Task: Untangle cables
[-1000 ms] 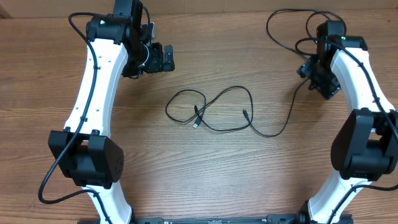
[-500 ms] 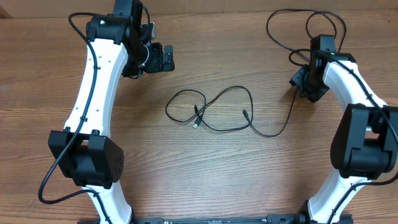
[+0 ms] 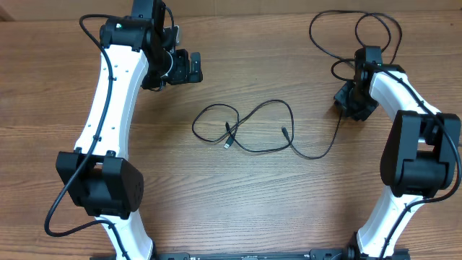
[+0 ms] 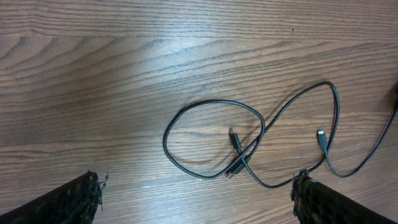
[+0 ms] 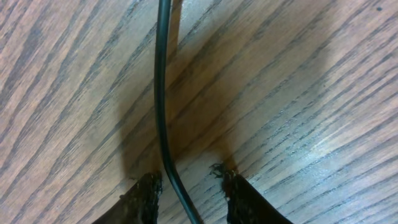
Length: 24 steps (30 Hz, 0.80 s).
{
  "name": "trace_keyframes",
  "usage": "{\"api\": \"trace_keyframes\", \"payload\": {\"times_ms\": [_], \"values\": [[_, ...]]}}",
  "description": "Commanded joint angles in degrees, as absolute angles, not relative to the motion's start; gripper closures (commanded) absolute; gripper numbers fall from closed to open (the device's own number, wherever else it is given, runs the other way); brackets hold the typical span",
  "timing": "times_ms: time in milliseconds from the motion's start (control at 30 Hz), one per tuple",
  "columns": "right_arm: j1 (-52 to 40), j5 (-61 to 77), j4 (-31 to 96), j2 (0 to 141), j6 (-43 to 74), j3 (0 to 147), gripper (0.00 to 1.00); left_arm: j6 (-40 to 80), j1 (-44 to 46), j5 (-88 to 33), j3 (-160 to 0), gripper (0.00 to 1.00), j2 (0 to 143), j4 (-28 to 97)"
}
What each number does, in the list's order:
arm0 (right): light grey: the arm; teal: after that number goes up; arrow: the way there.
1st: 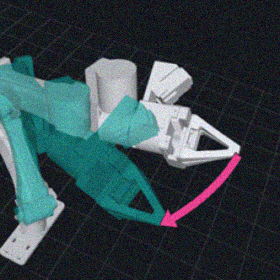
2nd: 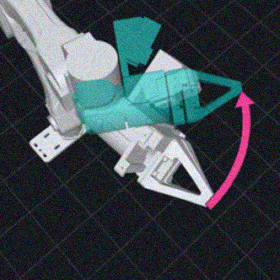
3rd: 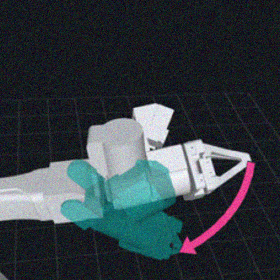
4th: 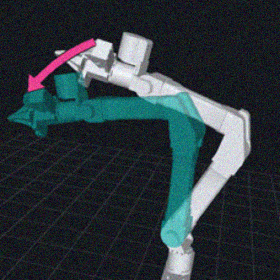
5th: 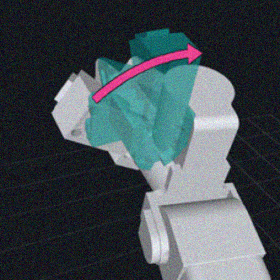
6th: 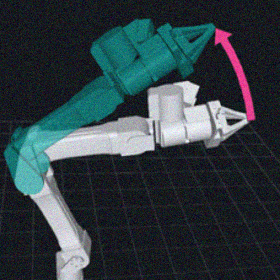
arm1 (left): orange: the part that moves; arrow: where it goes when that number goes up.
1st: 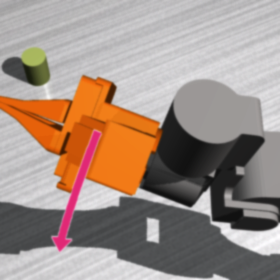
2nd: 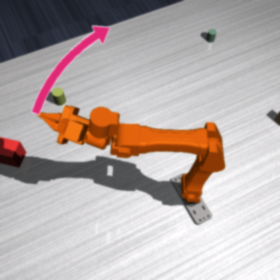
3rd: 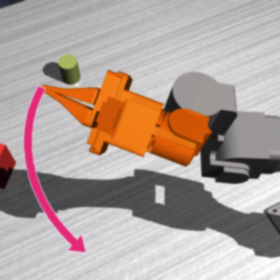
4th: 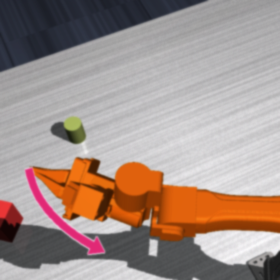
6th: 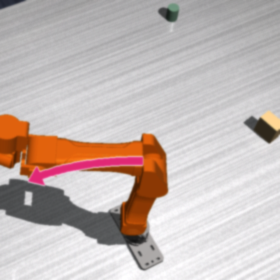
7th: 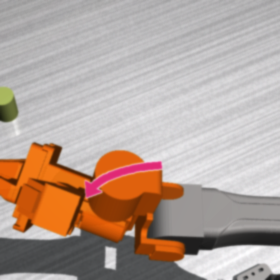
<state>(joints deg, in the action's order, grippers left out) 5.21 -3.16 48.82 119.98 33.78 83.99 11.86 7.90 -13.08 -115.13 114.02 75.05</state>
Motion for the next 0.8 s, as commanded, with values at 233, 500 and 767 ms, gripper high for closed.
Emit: {"api": "trace_keyframes", "payload": {"times_ms": [233, 500, 767], "values": [[5.08, -1.63, 47.88, 120.64, 31.16, 82.50, 0.92, 12.47, 8.29, -13.17, -115.50, 0.01, 114.28, 74.81], [4.80, 7.66, 47.03, 120.53, 25.89, 84.66, 0.96, 12.47, 8.32, -13.17, -115.48, 0.00, 114.28, 74.81], [4.67, 22.83, 49.87, 119.26, 11.62, 92.42, 0.96, 12.47, 8.29, -13.17, -115.48, 0.00, 114.28, 74.78]]}}
